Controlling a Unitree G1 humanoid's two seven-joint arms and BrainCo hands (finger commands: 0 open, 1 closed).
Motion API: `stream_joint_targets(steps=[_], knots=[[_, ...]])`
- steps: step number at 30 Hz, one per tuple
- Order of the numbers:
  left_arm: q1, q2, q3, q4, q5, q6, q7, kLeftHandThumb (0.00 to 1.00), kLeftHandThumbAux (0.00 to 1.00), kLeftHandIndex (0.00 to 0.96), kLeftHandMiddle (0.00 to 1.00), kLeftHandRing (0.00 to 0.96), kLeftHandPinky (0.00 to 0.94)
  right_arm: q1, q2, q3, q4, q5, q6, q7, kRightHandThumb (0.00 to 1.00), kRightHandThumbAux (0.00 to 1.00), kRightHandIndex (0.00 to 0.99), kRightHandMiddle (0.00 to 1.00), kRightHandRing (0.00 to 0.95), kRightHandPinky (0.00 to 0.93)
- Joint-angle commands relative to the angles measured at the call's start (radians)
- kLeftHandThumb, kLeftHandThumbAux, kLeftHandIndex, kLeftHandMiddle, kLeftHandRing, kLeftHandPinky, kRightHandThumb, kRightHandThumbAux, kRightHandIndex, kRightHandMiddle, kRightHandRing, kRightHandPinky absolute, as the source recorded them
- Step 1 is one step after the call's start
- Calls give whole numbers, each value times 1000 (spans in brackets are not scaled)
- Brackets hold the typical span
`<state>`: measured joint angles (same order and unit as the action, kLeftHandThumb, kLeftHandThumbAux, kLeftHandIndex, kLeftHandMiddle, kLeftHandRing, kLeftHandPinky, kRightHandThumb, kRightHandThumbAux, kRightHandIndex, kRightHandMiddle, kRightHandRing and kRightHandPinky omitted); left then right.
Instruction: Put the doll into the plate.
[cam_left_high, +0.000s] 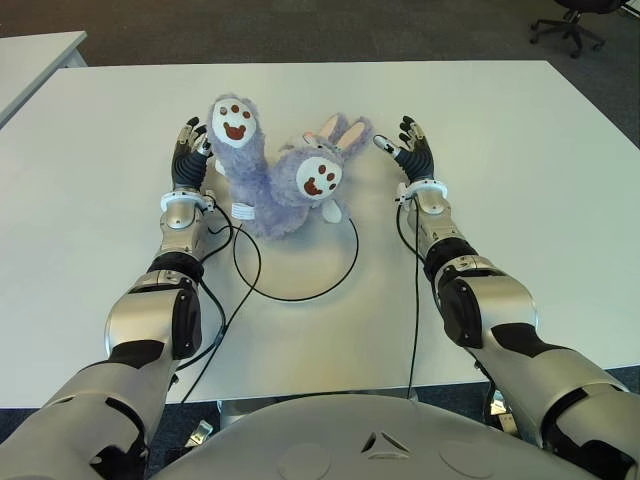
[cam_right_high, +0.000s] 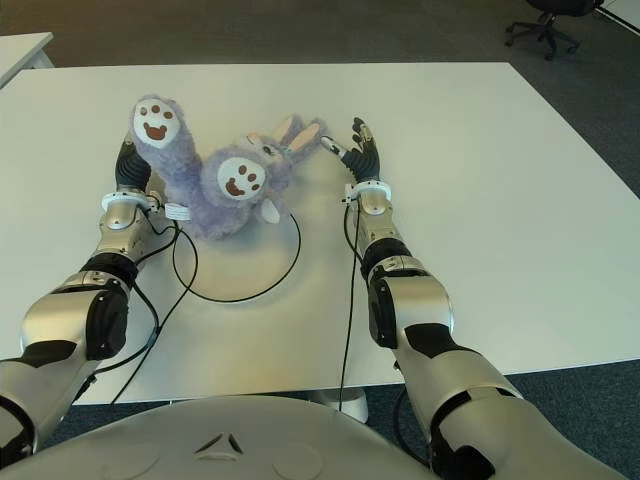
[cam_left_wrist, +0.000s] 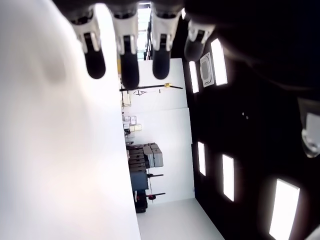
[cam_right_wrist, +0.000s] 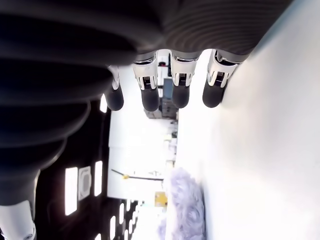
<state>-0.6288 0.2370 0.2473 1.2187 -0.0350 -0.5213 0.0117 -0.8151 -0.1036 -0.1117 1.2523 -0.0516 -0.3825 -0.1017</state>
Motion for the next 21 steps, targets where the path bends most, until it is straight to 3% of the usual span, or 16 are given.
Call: stream_joint_targets(steps=[1,7,11,21], knots=[[76,-45,-23,56,18,50,4,0,382,8,148,180,158,67,15,-5,68,3,121,31,0,629,48,64,53,51],[77,-48,-31,56,22,43,16,0,377,4,143,175,151,67,12,-12,73,8,138,49,0,639,43,68,57,58],[76,-50,-33,55,21,40,21,0,369,2,150,193,194,66,10,-17,77,9,156,56,10,673,42,72,63,84],[72,-56,-26,56,12,41,23,0,378,7,157,192,174,65,5,-9,85,-7,217,51,105,733,60,70,62,73]])
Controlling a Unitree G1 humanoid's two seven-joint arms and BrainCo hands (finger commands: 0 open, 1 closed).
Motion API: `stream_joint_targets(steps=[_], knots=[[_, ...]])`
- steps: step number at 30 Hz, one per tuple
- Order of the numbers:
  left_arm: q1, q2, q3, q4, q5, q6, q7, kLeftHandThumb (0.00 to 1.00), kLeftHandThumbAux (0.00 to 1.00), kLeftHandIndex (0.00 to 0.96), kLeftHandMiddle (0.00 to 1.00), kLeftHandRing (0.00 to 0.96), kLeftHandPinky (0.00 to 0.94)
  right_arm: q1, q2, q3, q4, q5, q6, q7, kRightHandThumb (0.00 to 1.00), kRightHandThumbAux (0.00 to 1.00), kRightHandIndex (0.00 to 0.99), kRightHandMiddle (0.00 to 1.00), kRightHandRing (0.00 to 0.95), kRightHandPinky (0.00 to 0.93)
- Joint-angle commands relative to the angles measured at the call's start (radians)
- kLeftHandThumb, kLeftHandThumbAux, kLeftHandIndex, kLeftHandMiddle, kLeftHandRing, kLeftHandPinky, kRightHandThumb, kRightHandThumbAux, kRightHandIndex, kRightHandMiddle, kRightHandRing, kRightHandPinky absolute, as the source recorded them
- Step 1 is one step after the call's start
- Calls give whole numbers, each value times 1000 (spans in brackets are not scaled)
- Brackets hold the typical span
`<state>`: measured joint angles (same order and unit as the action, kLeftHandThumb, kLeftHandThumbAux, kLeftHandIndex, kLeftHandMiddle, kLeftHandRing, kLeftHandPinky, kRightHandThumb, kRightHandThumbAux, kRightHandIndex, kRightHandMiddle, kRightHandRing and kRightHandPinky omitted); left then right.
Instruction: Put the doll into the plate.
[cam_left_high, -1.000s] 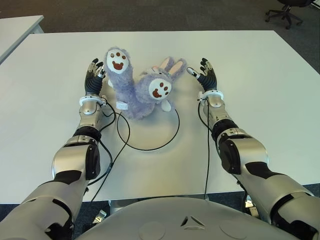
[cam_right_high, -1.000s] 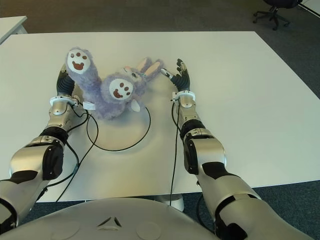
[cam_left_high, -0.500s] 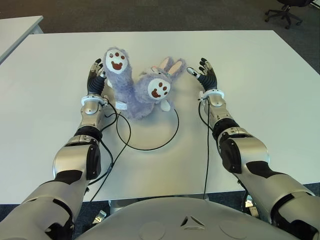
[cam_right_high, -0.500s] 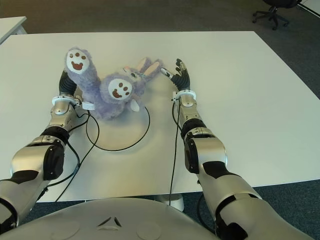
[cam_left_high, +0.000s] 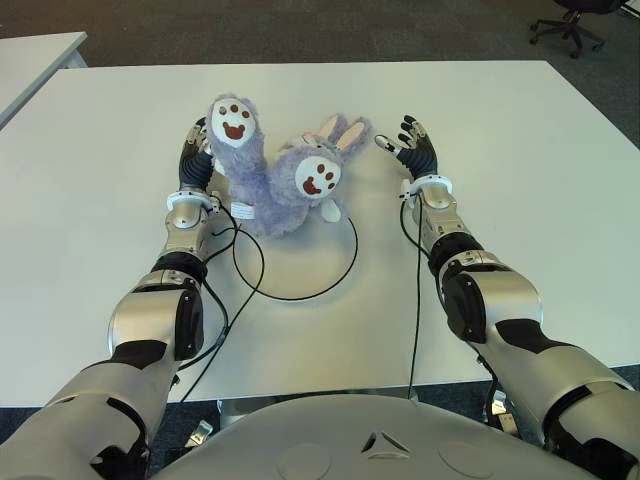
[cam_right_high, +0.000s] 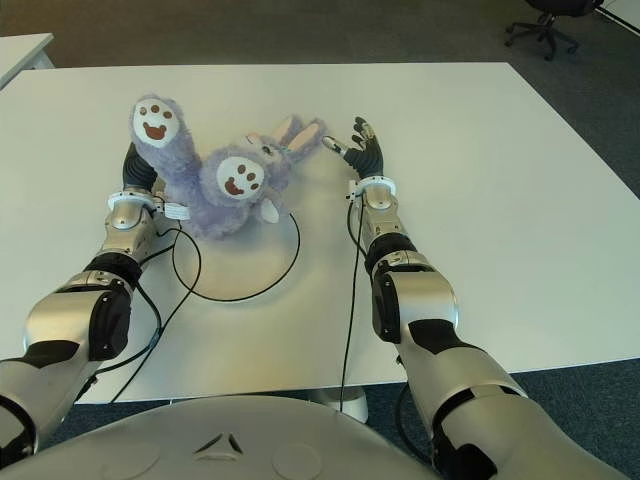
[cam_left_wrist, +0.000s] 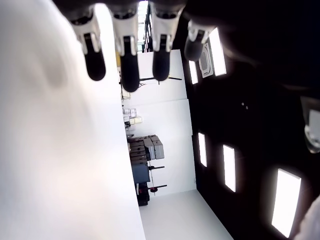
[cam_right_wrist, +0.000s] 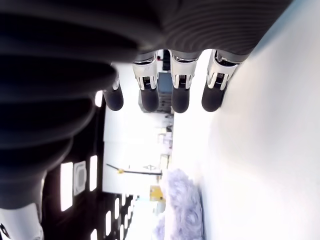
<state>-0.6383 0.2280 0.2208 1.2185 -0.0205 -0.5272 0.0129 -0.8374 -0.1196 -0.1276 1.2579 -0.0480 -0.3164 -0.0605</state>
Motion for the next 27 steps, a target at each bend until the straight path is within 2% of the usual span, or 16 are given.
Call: stream_joint_targets(steps=[1,4,6,8,15,27], knots=[[81,-49,2,56,-5,46,22,0,379,3,152,193,198,87,21,9,81,-13,160,11,108,738,59,65,56,66],[80,-51,5,56,-8,45,21,0,379,1,151,194,209,88,20,13,83,-17,177,14,109,741,59,62,54,63],[79,-53,7,55,-10,43,20,0,383,3,156,210,263,90,19,15,85,-18,186,17,108,747,54,54,47,56],[79,-54,8,55,-11,43,19,0,383,4,157,213,272,91,19,16,85,-17,189,18,106,749,53,53,45,55],[81,-50,8,56,-9,46,16,0,389,9,158,198,175,99,23,13,82,-13,180,9,111,770,40,44,40,56],[79,-54,12,59,-14,48,17,0,384,5,152,184,182,105,25,18,81,-18,156,-3,58,767,43,38,31,44]])
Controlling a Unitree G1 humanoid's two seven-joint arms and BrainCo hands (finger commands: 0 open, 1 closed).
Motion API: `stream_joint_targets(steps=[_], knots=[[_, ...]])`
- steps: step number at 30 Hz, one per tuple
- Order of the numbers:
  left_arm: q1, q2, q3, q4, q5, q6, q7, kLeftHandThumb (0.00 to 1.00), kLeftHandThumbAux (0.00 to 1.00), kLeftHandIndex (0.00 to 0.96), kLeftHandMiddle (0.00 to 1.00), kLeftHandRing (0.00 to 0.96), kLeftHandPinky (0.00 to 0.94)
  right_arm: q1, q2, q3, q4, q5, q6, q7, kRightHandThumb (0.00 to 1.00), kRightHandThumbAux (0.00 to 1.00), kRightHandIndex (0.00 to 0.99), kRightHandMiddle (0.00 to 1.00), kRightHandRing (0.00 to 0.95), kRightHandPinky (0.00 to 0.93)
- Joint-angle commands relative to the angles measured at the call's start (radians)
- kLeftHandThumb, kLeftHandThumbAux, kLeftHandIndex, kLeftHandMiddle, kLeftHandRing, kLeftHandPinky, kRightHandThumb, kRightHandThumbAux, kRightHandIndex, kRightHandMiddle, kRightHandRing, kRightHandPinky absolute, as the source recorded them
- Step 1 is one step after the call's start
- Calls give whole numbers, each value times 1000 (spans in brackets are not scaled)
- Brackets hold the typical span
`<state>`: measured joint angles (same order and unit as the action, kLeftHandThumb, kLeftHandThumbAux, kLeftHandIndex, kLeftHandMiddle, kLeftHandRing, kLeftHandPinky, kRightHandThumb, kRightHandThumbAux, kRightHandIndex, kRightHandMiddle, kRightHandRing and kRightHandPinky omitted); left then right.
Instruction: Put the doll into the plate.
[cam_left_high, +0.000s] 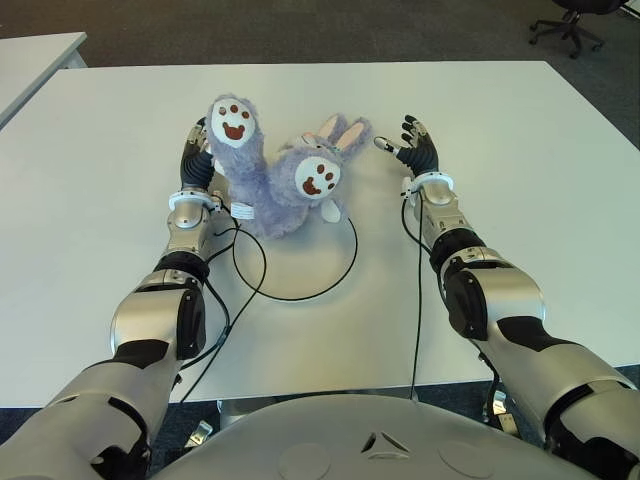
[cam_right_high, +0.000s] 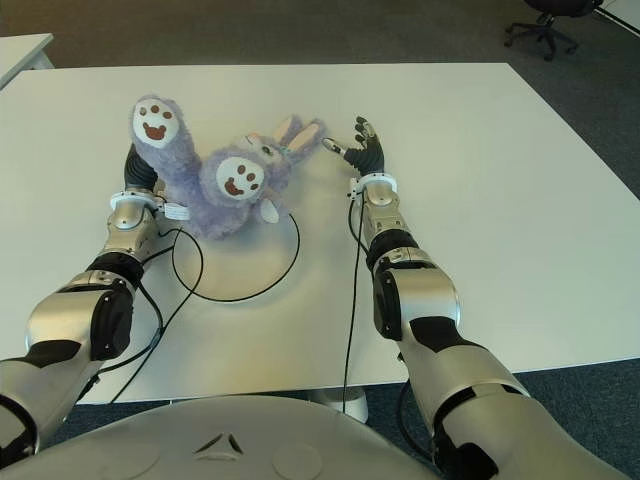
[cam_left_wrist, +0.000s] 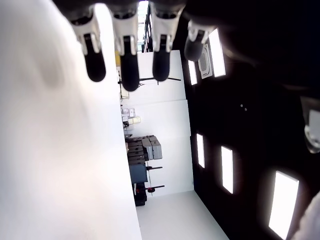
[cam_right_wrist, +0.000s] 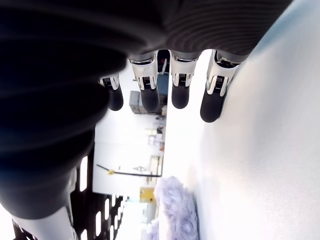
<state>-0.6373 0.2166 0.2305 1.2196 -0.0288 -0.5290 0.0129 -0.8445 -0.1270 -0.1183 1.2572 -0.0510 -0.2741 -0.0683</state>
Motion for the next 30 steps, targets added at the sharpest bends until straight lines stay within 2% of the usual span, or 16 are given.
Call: stream_joint_targets(steps=[1,12,22,26,30], knots=[[78,-42,4,58,-6,49,18,0,383,2,152,186,188,112,33,9,82,-15,113,4,53,766,43,37,30,42],[77,-44,14,58,-11,41,17,0,385,8,160,203,235,109,33,11,81,-16,111,-2,61,771,47,47,35,41],[77,-44,24,58,-6,38,14,0,393,15,167,209,231,108,34,10,80,-14,109,-4,86,773,49,49,36,43],[79,-44,23,57,-4,35,14,0,393,11,166,208,202,107,36,9,79,-12,107,-5,92,775,49,51,37,41],[78,-45,24,56,-6,35,12,0,396,15,171,195,179,108,37,6,78,-9,101,-6,133,780,63,76,63,85]])
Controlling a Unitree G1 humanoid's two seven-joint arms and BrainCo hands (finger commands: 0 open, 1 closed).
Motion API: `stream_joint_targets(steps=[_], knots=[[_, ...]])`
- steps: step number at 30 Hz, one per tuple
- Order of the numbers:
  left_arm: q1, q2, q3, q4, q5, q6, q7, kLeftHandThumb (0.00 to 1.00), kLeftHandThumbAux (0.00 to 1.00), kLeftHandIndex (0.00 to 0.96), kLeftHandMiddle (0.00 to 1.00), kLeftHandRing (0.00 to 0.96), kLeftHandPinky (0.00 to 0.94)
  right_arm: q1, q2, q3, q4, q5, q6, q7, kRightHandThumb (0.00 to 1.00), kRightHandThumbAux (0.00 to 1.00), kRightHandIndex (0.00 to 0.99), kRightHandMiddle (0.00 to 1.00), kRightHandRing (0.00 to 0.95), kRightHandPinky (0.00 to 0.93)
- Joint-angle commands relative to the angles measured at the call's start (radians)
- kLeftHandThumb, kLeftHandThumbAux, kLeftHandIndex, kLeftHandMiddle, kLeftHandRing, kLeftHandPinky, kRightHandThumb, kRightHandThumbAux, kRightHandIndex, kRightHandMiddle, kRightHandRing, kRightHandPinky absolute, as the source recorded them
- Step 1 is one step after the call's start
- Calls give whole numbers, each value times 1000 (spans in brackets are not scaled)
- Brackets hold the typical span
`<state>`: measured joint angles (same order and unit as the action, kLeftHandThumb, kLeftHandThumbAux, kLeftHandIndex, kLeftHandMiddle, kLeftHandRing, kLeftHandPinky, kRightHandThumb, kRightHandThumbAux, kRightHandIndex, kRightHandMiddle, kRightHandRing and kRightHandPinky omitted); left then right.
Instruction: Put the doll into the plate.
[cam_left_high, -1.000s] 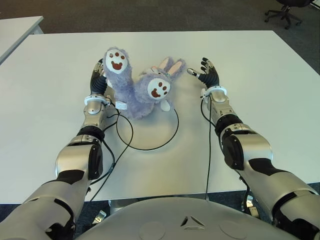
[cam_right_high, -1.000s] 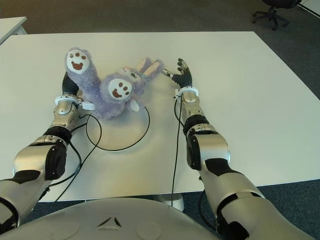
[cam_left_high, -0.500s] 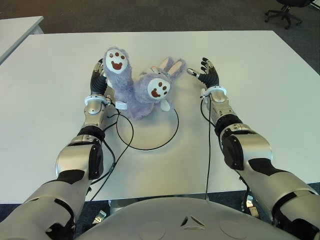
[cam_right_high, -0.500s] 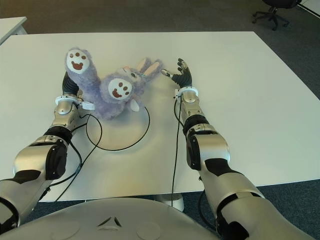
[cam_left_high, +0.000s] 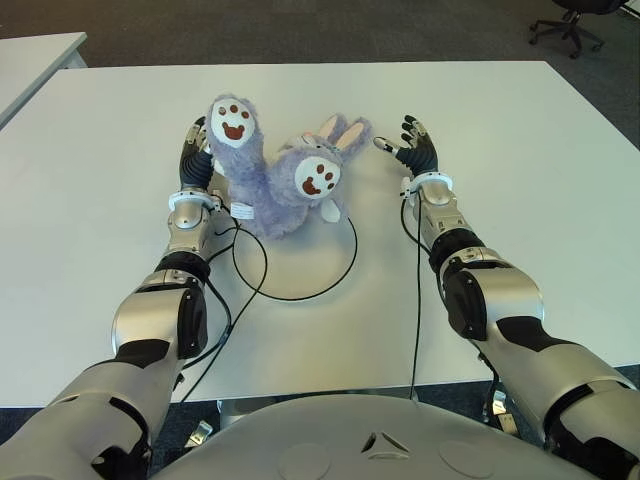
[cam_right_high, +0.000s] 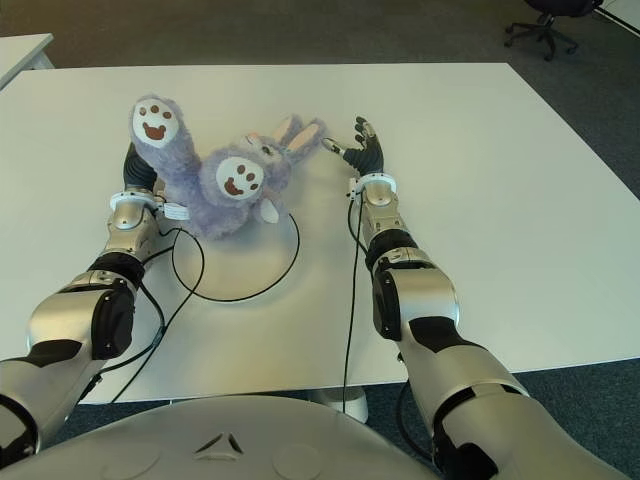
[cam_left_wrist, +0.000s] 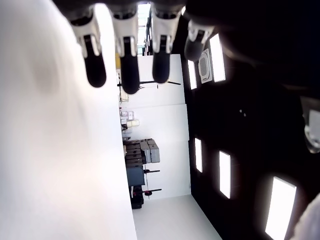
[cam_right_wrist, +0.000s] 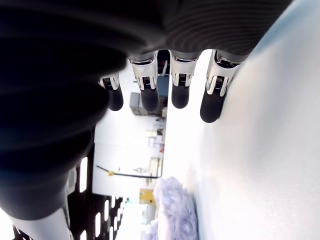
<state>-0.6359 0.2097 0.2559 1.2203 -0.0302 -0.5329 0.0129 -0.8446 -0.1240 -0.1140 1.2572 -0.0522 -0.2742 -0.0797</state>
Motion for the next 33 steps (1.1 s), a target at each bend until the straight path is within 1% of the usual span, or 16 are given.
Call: stream_joint_targets(steps=[1,6,11,13,14,18,22,29,31,33], knots=[[76,-38,-1,56,-5,40,12,0,397,16,172,193,179,108,34,1,78,-7,98,7,140,780,65,80,68,89],[75,-37,0,56,-6,43,11,0,401,12,171,189,169,110,36,-7,76,0,86,13,186,775,90,112,99,114],[74,-37,1,56,-8,44,9,0,401,4,170,190,176,111,38,-15,76,5,76,11,200,771,101,131,115,125],[75,-37,3,56,-9,42,8,0,399,1,170,191,164,112,39,-17,75,5,70,7,202,768,104,138,123,141],[77,-37,3,56,-9,41,8,0,400,0,172,189,139,113,40,-18,75,4,67,5,202,765,105,150,136,150],[83,-37,-1,56,-2,40,17,0,405,0,177,185,123,115,42,-24,72,4,52,-4,202,759,110,163,148,150],[88,-34,-8,58,8,43,28,0,416,1,178,186,118,118,46,-35,69,11,30,-13,229,754,115,169,153,156],[89,-32,-9,64,8,41,26,0,443,0,169,184,102,127,62,-73,61,44,-43,-3,286,762,119,173,156,161],[90,-34,-7,64,4,38,21,0,450,0,169,186,113,129,65,-82,59,48,-57,2,294,767,119,178,162,171],[90,-35,-5,64,1,37,18,0,454,0,171,191,147,131,67,-88,59,50,-67,5,297,769,120,181,166,174]])
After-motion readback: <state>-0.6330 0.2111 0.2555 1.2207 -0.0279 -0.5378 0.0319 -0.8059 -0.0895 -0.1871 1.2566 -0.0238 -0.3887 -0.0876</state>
